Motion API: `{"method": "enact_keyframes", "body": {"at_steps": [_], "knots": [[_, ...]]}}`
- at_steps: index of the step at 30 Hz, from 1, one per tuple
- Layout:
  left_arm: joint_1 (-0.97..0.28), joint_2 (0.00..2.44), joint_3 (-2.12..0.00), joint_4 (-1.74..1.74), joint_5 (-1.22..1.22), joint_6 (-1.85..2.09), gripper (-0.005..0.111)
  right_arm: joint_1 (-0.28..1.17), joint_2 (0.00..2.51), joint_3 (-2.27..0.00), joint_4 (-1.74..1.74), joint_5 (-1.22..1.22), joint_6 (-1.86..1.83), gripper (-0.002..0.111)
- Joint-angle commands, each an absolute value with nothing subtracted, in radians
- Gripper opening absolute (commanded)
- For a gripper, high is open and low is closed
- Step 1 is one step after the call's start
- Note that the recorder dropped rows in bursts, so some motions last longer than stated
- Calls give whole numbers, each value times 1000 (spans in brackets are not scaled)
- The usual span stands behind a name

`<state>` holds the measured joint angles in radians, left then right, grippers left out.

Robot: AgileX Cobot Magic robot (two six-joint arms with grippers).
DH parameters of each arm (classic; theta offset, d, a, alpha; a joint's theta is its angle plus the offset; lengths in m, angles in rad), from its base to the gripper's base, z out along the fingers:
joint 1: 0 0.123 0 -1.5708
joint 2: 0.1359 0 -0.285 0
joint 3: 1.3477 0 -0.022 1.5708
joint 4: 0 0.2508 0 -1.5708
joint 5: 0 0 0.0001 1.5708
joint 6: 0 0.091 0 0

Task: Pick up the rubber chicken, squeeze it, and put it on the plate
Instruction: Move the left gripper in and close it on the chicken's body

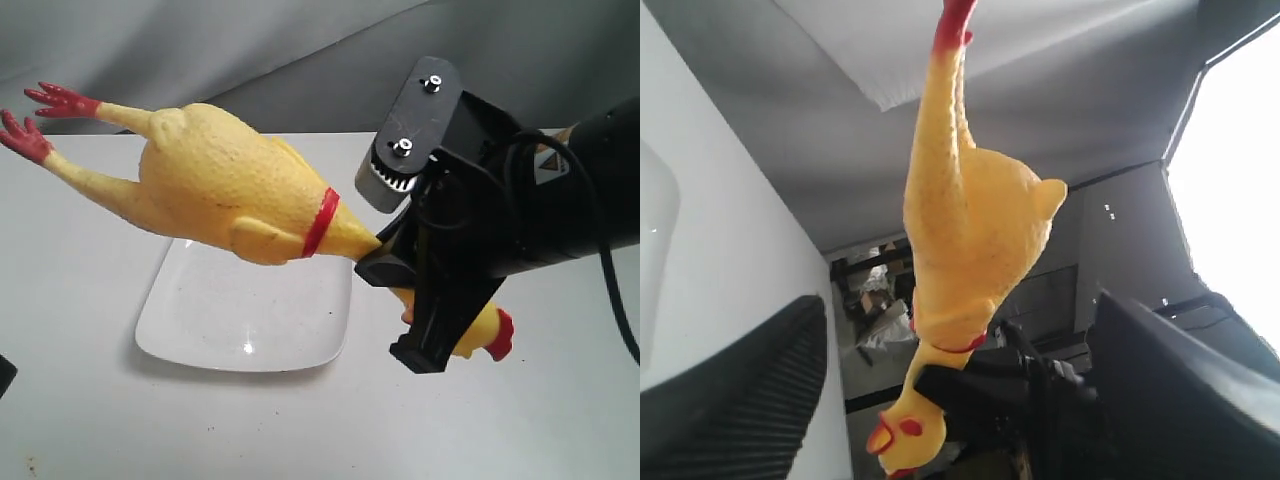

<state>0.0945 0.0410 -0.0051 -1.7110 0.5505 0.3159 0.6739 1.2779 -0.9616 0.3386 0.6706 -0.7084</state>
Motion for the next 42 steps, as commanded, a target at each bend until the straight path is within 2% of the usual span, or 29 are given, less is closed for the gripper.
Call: {"method": "enact_keyframes", "body": {"at_steps": [1,8,15,20,32,42], "knots": [[99,188,-76,-1744,620,464,70,677,1317,-968,347,635,-703,0],[99,562,-222,-1744,741,537,70,677,1341,-968,341,570,-702,0],[99,932,-308,-1744,1060,852,67,677,1342,-968,343,541,-692,0],[99,1095,-396,-1744,1138,981,67,677,1342,-968,343,535,-664,0],[99,1167,-501,-1744,1103,1097,67,679,1375,-968,386,532,-648,0],[74,1167,-515,-1744,896,1032,67,679,1377,-968,400,528,-650,0]]}}
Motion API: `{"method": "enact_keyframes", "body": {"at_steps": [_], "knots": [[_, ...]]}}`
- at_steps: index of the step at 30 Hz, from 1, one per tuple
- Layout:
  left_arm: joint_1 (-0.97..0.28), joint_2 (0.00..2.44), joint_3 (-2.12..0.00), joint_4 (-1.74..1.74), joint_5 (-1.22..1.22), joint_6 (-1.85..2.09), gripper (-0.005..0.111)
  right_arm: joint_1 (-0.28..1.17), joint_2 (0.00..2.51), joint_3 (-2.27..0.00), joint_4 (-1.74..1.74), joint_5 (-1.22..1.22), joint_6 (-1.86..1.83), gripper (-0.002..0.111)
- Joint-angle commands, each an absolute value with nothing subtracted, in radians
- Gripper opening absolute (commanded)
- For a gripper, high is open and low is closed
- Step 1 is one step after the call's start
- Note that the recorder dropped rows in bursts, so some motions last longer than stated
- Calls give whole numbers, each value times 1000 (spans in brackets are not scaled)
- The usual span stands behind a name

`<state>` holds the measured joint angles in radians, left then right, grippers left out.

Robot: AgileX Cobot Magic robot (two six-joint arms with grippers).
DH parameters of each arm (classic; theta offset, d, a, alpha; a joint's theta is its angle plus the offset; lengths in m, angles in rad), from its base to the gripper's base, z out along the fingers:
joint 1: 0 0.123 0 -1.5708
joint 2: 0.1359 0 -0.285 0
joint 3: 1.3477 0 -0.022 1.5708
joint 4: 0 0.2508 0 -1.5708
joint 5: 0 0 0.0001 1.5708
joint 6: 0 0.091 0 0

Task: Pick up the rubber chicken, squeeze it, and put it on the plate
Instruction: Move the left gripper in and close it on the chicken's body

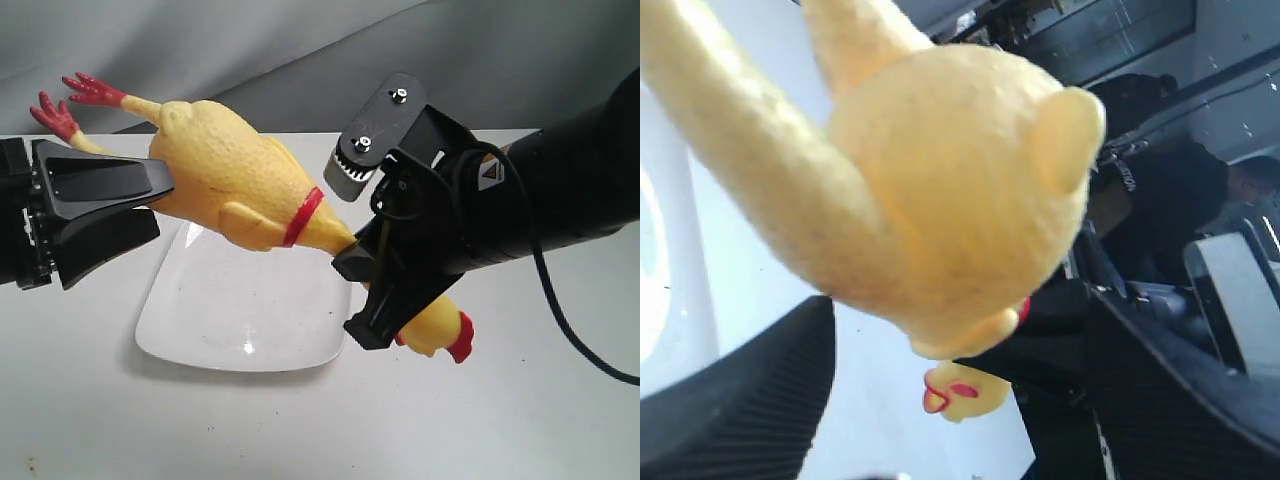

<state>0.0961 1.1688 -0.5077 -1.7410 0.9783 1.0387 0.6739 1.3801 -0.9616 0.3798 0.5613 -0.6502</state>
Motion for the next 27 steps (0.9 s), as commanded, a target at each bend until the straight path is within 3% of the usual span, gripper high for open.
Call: {"method": "enact_keyframes", "body": {"at_steps": [1,17,22,27], "knots": [[64,1167,-515,-1744,885,1032,67,679,1377,-968,400,528,-650,0],[23,1167,-515,-1744,933,1035,67,679,1377,-968,393,538,-653,0],[-115,1267,-551,-1744,885,941,94,679,1377,-968,393,541,-653,0],[-179,1390,-656,-1744,909,1014,94,679,1377,-968,403,567,-653,0]]}}
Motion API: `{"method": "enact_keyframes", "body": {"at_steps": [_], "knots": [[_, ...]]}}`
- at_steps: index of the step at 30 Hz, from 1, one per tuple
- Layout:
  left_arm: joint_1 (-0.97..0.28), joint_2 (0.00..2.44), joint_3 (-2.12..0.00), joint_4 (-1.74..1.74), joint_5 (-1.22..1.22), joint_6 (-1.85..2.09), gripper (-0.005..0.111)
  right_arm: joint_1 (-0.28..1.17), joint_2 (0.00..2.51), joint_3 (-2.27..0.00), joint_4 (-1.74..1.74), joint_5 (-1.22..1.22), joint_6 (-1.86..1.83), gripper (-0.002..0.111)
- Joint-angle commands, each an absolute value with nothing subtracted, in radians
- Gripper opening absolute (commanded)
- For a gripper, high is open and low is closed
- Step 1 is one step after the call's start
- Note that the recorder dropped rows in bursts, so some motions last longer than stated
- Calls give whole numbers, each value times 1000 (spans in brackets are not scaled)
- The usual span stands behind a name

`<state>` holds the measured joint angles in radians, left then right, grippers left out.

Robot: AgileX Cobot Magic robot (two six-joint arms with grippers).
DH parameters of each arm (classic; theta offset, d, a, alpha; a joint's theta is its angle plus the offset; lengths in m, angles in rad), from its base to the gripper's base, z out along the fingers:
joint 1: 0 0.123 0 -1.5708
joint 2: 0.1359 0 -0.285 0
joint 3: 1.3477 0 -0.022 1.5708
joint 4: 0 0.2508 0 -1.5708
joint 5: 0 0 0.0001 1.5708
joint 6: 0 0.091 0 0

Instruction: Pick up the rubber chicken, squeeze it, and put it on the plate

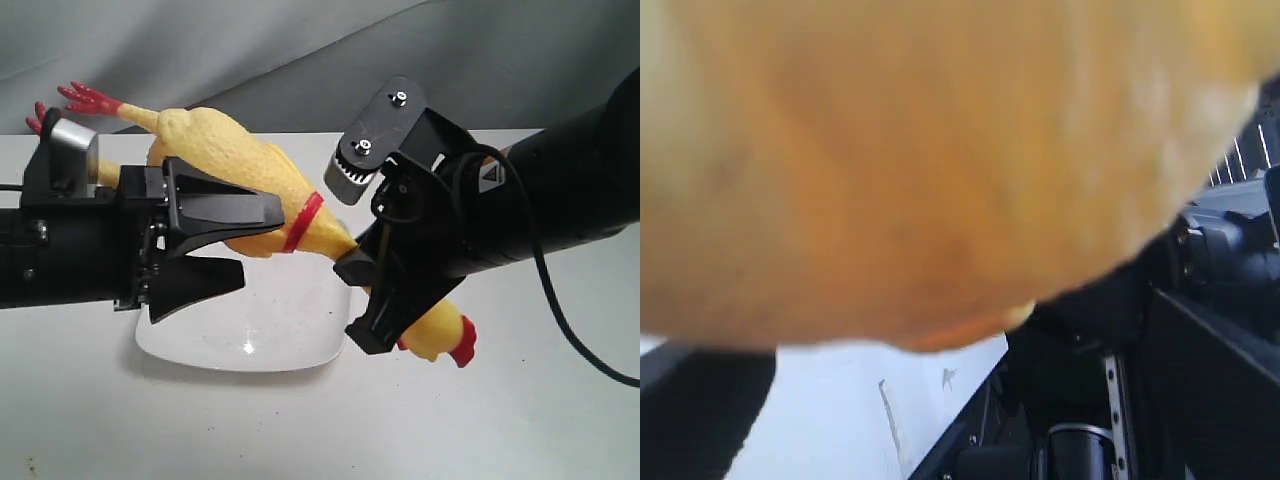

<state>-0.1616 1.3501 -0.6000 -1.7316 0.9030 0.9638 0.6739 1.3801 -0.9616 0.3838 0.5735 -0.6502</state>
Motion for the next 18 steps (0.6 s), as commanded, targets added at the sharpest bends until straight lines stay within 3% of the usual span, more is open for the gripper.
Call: {"method": "enact_keyframes", "body": {"at_steps": [1,7,10,17,18], "knots": [[-179,1392,-662,-1744,893,1028,94,679,1377,-968,408,567,-653,0],[-179,1392,-669,-1744,769,1105,91,679,1377,-968,454,612,-672,0],[-179,1392,-669,-1744,766,1131,78,679,1377,-968,456,612,-676,0],[-179,1392,-669,-1744,709,1134,4,679,1377,-968,456,636,-676,0],[-179,1392,-669,-1744,706,1137,1,679,1377,-968,456,636,-676,0]]}}
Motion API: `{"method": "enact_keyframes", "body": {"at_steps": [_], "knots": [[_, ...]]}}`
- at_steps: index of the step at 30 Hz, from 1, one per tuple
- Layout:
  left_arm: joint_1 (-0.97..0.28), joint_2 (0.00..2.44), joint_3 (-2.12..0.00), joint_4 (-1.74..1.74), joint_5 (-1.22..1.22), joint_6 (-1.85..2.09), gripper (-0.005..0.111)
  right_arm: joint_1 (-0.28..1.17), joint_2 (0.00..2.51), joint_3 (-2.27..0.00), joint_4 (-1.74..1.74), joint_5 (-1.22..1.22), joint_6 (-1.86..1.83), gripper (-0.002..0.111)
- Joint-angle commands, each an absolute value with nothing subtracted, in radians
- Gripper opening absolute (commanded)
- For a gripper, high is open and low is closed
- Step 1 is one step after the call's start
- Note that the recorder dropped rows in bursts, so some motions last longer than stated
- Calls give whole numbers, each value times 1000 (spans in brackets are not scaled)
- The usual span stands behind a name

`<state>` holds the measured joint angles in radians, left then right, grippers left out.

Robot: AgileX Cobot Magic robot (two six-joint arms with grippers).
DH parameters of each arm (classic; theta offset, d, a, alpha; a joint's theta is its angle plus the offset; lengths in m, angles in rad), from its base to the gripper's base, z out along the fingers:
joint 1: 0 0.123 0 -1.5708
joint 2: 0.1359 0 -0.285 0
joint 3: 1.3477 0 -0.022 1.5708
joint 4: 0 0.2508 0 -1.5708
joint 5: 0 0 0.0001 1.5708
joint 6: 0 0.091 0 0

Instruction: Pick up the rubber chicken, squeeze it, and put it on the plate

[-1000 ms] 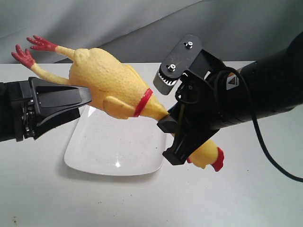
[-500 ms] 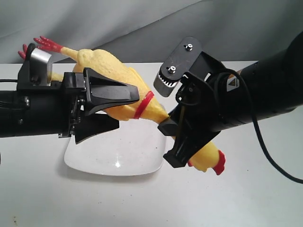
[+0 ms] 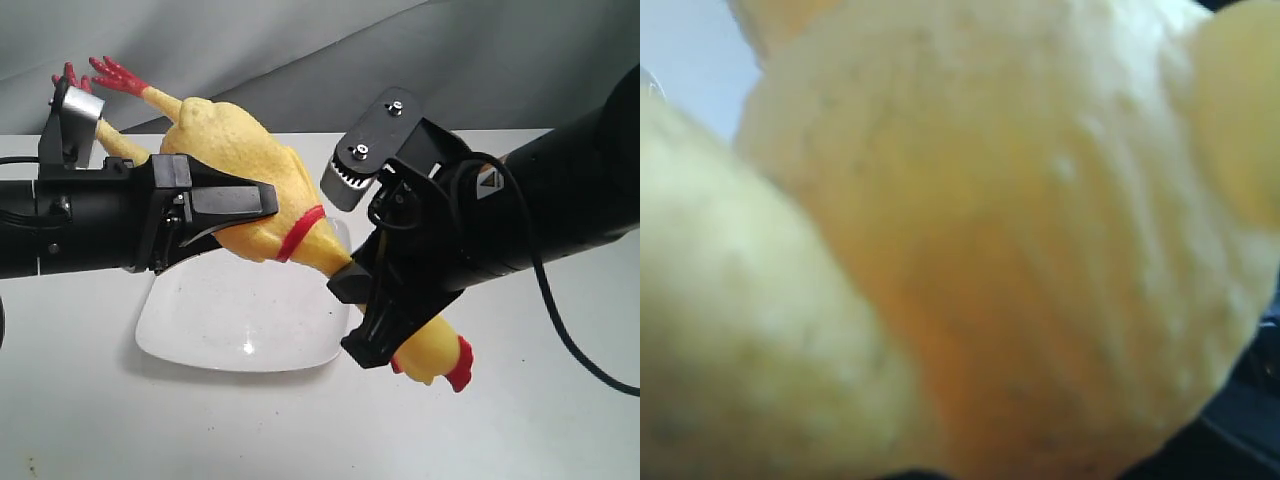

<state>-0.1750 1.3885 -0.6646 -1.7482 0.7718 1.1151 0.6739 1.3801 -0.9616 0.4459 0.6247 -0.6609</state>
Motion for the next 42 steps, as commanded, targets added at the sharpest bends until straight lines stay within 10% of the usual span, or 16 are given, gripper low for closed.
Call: {"method": "enact_keyframes", "body": {"at_steps": [1,20,29,38,42], "knots": [[-179,1392,-669,-1744,705,1137,1,679,1377,-968,456,636,-676,0],[-179,1390,-669,-1744,651,1186,3,679,1377,-968,463,682,-687,0],[-179,1390,-669,-1744,656,1174,104,679,1377,-968,463,682,-689,0],[-179,1386,-677,-1744,656,1175,100,679,1377,-968,463,678,-695,0],[-179,1386,-706,-1744,670,1152,61,679,1377,-968,469,678,-696,0]]}}
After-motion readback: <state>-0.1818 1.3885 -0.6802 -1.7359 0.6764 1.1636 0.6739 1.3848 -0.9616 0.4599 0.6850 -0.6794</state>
